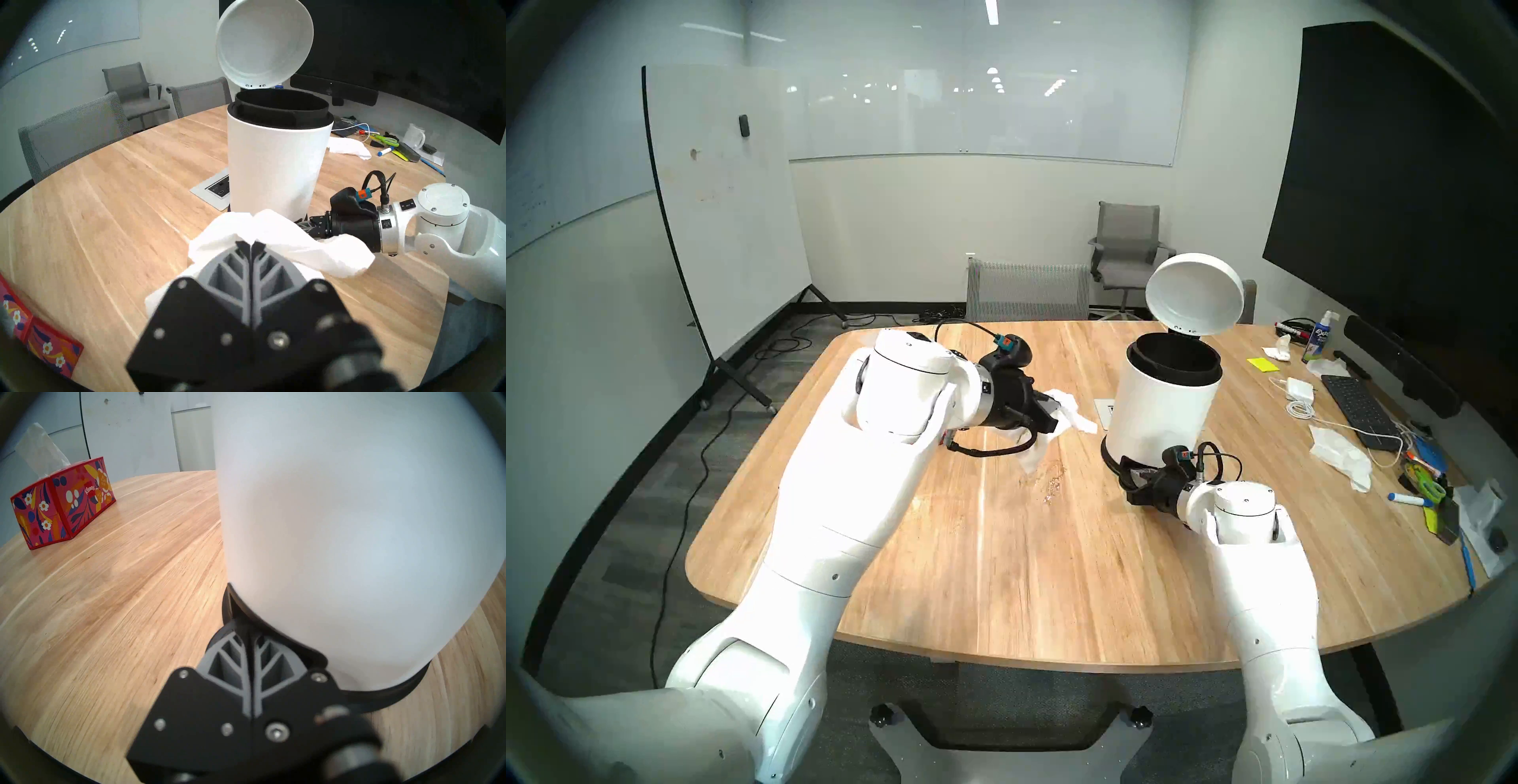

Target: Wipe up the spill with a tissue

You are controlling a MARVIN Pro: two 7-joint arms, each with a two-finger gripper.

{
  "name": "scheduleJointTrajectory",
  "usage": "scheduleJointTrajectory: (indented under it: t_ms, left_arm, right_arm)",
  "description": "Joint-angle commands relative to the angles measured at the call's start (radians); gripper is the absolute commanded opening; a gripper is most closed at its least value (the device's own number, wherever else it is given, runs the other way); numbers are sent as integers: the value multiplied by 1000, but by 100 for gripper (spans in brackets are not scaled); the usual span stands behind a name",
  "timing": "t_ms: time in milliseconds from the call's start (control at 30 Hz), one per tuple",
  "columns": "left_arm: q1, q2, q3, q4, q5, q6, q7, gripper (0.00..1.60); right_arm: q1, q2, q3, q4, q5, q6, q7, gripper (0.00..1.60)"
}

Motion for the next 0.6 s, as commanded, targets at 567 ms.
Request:
scheduleJointTrajectory:
  t_ms: [567]
  left_arm:
    - [-205, -192, 65, 121, 1, -2, 80, 0]
  right_arm:
    - [-23, 1, -4, 28, -7, 13, 0, 0]
